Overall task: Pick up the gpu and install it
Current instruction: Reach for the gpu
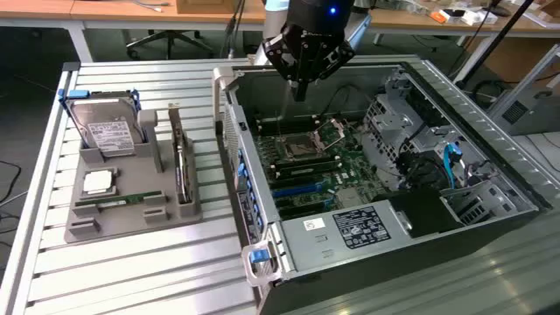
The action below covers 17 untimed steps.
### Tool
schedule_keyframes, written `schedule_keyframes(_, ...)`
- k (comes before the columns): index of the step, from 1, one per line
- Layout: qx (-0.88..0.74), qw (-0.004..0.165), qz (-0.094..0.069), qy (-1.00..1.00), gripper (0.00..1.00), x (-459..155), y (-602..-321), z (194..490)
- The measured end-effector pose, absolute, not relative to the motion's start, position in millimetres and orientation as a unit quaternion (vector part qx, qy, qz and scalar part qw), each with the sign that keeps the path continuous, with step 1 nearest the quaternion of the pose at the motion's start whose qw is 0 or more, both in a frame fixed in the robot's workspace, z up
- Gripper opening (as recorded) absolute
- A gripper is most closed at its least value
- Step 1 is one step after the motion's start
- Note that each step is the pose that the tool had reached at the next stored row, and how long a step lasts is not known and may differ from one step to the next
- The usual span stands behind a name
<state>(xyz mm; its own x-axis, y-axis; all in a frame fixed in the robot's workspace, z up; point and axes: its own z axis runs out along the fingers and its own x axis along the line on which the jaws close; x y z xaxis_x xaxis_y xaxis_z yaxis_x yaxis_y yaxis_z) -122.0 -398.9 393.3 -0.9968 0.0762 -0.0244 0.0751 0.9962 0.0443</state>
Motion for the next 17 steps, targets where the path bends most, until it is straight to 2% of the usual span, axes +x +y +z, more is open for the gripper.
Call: schedule_keyframes(17, 0.038, 0.013, 0.022, 0.999, 0.11, -131.1, -398.9, 393.3)
